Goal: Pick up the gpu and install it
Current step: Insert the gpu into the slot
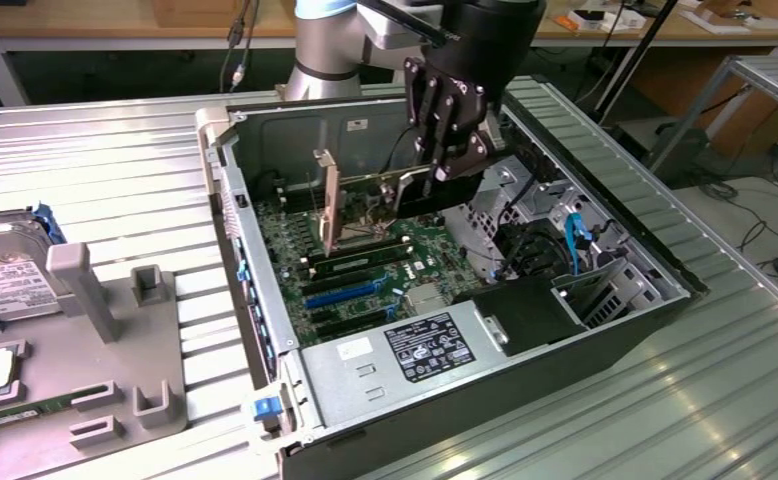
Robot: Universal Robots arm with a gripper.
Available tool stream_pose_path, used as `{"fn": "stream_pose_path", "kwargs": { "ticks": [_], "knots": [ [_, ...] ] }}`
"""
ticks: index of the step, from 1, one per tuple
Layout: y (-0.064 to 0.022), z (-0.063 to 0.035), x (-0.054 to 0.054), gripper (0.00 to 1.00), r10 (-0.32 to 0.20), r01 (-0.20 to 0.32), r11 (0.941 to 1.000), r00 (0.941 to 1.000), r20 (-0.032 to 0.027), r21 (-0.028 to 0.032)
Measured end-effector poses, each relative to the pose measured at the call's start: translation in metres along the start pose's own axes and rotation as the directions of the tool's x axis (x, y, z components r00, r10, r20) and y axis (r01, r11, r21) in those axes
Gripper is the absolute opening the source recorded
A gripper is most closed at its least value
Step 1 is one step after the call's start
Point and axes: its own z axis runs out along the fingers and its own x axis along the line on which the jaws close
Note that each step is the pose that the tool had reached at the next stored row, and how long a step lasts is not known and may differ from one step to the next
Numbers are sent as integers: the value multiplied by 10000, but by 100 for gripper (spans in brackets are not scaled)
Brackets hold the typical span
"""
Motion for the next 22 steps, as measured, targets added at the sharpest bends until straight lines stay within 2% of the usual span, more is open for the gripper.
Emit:
{"fn": "stream_pose_path", "kwargs": {
  "ticks": [8,16,22],
  "knots": [
    [16,59,1,27,412,-412,9991,9992,-10,61],
    [28,125,2,27,1292,-1291,9916,9916,-25,82],
    [28,136,2,27,1301,-1301,9915,9915,-22,84]
  ]
}}
